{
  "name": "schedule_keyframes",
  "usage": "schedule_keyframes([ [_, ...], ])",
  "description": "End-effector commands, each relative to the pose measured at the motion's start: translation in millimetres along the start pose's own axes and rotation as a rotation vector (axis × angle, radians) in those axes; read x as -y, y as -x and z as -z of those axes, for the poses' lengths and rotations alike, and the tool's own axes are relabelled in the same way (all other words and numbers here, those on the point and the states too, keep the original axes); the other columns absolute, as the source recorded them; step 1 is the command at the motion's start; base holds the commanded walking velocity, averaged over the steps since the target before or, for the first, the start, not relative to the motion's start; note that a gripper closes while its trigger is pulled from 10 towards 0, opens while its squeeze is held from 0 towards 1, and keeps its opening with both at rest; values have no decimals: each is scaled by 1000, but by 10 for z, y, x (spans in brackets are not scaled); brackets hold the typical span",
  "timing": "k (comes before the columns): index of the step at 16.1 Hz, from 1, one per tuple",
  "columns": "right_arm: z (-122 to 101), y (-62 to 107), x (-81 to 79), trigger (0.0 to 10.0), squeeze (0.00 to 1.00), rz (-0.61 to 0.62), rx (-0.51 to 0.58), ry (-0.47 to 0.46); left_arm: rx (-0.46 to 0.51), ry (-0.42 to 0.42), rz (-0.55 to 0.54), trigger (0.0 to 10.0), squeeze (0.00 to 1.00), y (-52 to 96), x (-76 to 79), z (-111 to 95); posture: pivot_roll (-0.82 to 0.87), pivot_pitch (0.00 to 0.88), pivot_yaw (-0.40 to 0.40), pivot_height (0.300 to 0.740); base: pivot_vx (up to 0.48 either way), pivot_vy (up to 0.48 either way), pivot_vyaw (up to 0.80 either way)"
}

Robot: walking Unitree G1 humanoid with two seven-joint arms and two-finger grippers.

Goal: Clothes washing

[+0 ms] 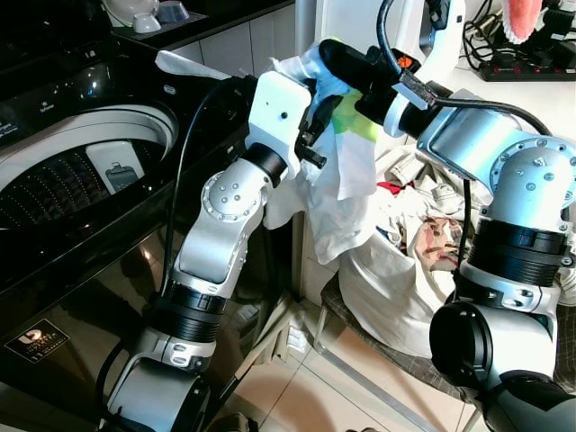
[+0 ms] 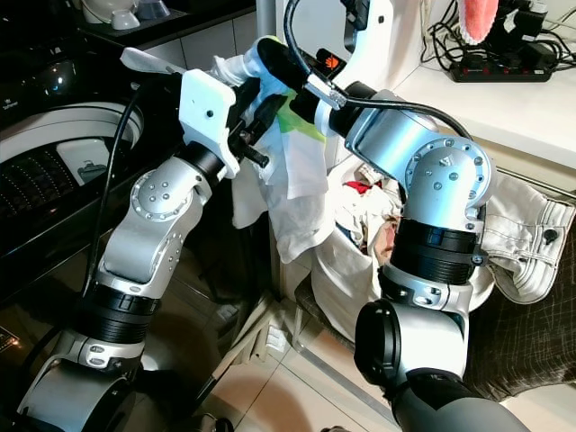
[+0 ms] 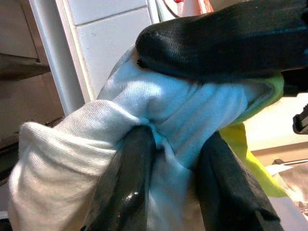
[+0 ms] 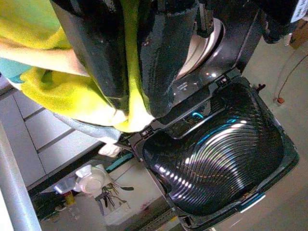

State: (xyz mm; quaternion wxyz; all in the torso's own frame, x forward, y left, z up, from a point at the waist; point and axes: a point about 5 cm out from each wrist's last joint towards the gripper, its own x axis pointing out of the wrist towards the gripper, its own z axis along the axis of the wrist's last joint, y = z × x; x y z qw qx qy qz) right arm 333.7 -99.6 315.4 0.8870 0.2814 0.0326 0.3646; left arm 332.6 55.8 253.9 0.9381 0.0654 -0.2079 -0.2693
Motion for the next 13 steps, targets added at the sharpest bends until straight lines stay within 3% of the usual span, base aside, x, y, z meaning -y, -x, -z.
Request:
schedule_keyframes([
  [1,-27,6,-78,0,0,-32,6,15,-15,-9,-51,0,0,21,-100,39,-41,0,26,740,0,0,0],
  [9,-48,14,-94,0,0,-40,11,16,-6,-35,-172,0,0,22,-280,15,-43,0,26,740,0,0,0],
  [10,-52,14,-98,9020,365,-42,12,22,-6,-49,-196,0,0,24,-325,9,-43,0,26,740,0,0,0],
  [11,-60,10,-108,10000,1000,-55,18,20,-7,-83,-255,0,0,25,-445,-2,-41,0,28,740,0,0,0],
  [13,-73,15,-124,10000,1000,-69,26,23,-13,-142,-335,0,0,28,-631,-18,-39,0,28,740,0,0,0],
])
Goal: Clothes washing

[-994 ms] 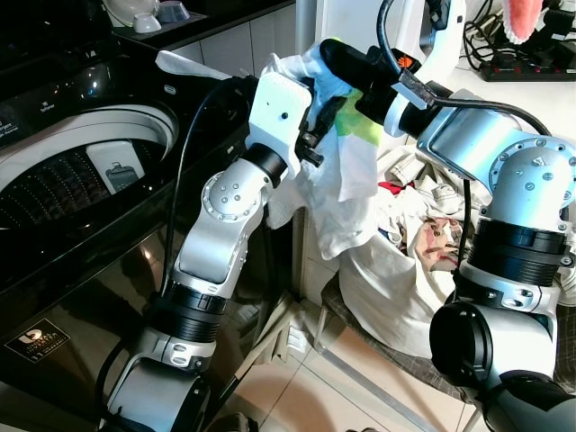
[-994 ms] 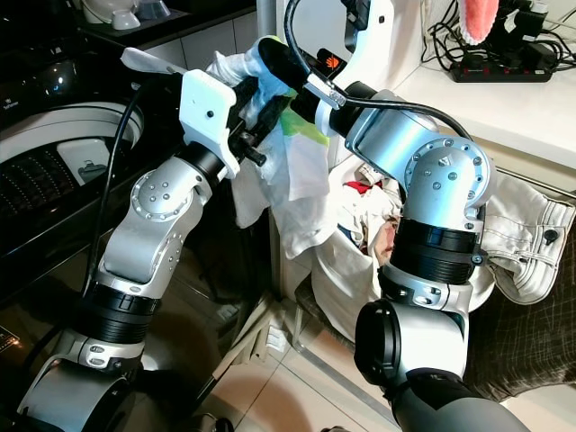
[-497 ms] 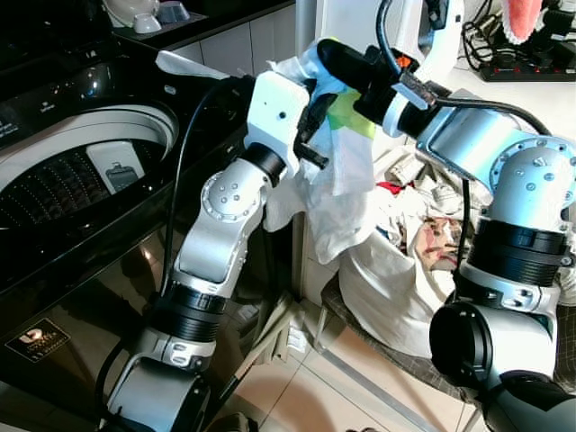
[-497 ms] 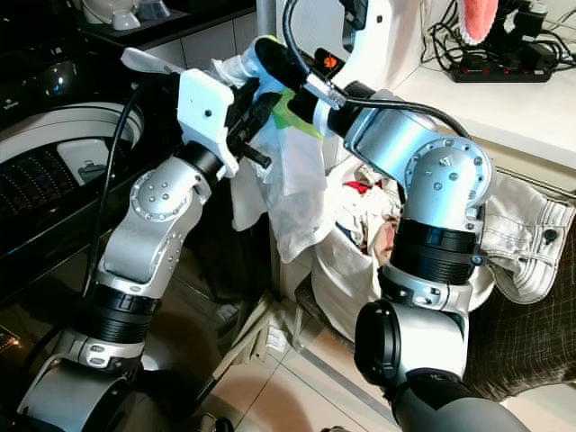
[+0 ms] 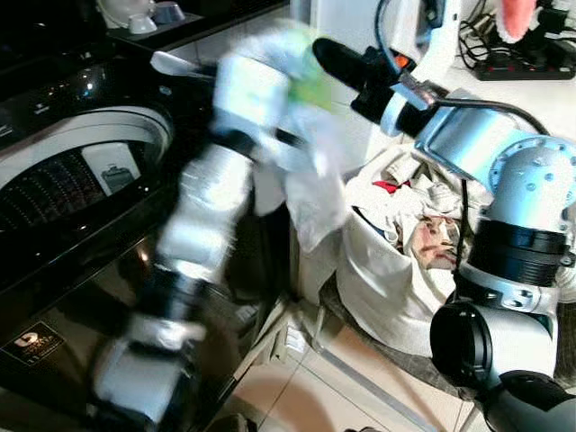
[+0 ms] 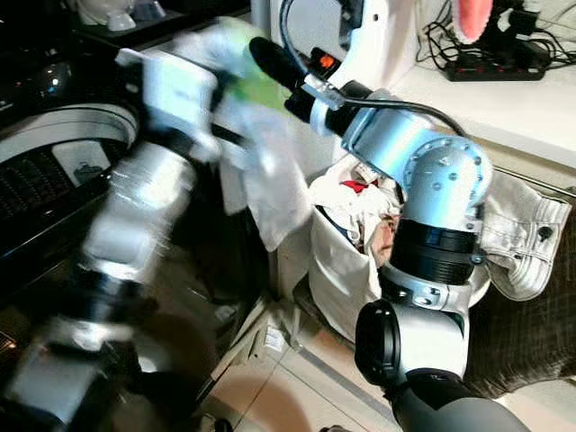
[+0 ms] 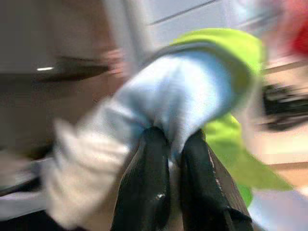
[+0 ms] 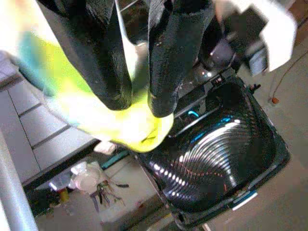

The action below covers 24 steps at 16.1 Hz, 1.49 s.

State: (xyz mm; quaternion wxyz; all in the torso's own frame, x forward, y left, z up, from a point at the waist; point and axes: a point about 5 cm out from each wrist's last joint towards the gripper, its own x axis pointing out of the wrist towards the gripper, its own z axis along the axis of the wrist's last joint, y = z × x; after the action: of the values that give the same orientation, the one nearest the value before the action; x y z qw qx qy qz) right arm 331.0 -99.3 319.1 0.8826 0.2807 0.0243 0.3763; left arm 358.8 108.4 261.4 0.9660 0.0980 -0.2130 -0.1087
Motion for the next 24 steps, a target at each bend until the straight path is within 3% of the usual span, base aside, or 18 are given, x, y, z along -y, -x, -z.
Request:
schedule_keyframes([
  [1,-62,6,-96,10000,1000,-48,24,22,30,-44,-72,0,0,-74,-144,-73,-38,0,30,740,0,0,0],
  [2,-73,10,-101,10000,1000,-51,28,31,30,-72,-107,0,0,-113,-232,-87,-36,0,29,740,0,0,0],
  [3,-97,33,-117,10000,996,-55,32,82,41,-184,-212,0,0,-246,-507,-178,-33,0,26,740,0,0,0],
  [5,-52,75,-131,10000,0,-42,-19,226,49,-277,-327,0,0,-387,-796,-308,-30,0,24,740,0,0,0],
  [7,18,104,-184,10000,0,-70,-51,266,105,-377,-472,0,0,-572,-1150,-656,-42,0,33,740,0,0,0],
  [10,42,138,-256,10000,0,-103,-51,307,192,-488,-577,0,0,-634,-1317,-978,-68,0,56,740,0,0,0],
  [11,128,180,-284,10000,0,-118,-72,326,160,-518,-606,0,0,-649,-1384,-990,-81,0,66,740,0,0,0],
  [12,176,188,-277,10000,0,-110,-89,334,115,-496,-592,0,0,-655,-1391,-922,-87,0,71,740,0,0,0],
  [13,357,200,-224,10000,0,-61,-166,369,-115,-294,-539,275,0,-619,-1383,-516,-90,0,74,740,0,0,0],
  [14,406,202,-217,10000,0,-51,-183,375,-164,-264,-540,10000,0,-588,-1382,-406,-97,0,77,740,0,0,0],
  [15,505,213,-232,10000,0,-50,-214,371,-301,-227,-548,10000,0,-478,-1392,-121,-103,0,80,740,0,0,0],
  [18,595,240,-254,10000,0,-60,-257,374,-472,-252,-491,10000,0,-363,-1346,170,-107,0,82,740,0,0,0],
  [20,639,261,-270,10000,0,-76,-286,383,-521,-238,-515,10000,1000,-303,-1384,242,-109,0,83,740,0,0,0],
  [24,692,309,-343,10000,0,-160,-336,391,-577,-168,-521,10000,1000,-259,-1435,278,-99,0,76,740,0,0,0],
])
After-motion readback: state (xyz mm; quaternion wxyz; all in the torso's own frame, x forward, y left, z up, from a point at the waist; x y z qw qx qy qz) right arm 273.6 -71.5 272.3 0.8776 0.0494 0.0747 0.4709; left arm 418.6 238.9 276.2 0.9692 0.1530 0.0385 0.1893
